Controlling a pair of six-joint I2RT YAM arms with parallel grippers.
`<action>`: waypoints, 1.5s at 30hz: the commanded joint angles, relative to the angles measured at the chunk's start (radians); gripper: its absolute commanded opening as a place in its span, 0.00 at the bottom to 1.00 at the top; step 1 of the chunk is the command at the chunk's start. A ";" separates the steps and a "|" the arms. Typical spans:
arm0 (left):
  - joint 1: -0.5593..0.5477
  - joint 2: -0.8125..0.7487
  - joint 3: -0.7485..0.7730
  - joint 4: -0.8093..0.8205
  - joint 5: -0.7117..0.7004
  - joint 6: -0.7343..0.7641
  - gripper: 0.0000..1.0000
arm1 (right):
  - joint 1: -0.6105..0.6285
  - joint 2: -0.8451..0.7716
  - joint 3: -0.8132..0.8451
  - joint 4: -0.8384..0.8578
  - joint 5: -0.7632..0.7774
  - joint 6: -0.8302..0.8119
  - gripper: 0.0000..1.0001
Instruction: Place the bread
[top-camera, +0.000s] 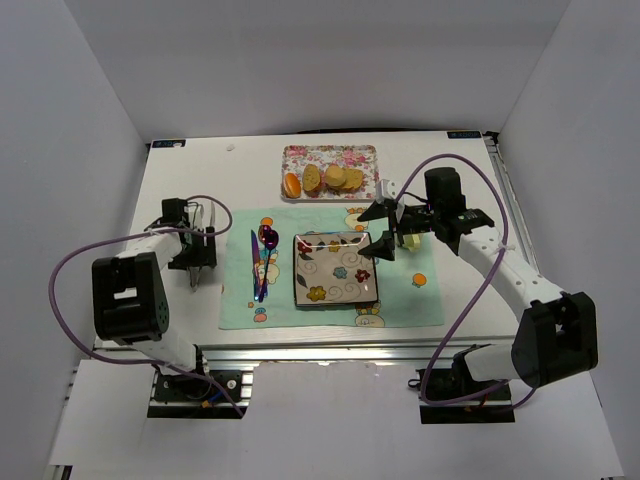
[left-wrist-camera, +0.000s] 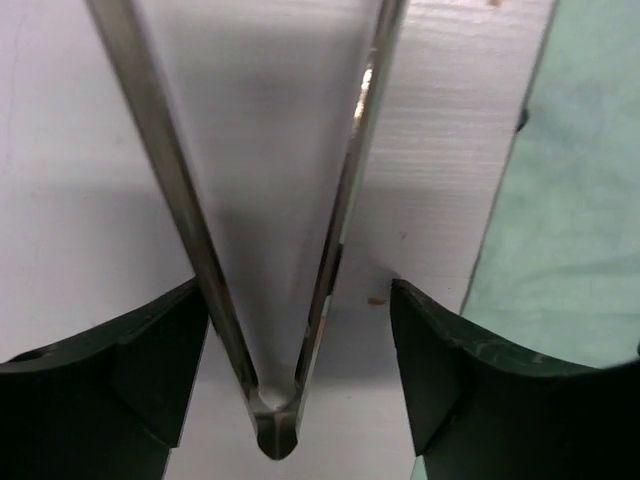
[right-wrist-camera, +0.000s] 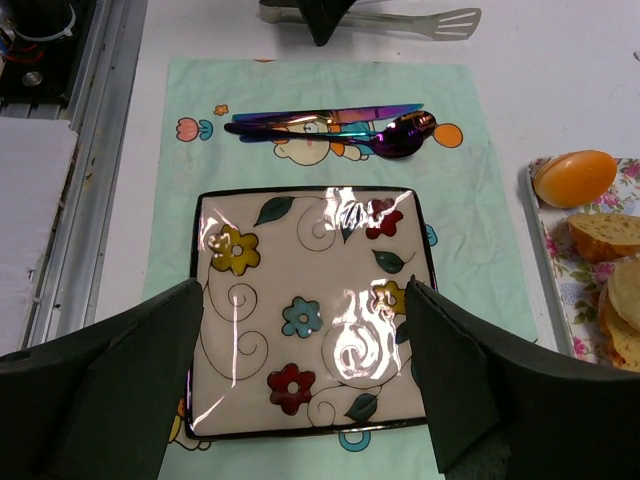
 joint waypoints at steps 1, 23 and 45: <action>0.005 0.015 0.030 0.100 0.019 0.052 0.80 | -0.004 0.003 0.032 -0.003 -0.011 -0.009 0.86; -0.109 -0.149 0.203 0.120 0.212 -0.367 0.22 | -0.058 -0.023 0.032 -0.016 -0.001 -0.011 0.87; -0.367 0.098 0.500 0.036 0.245 -0.577 0.42 | -0.087 -0.045 -0.016 0.013 -0.028 -0.006 0.89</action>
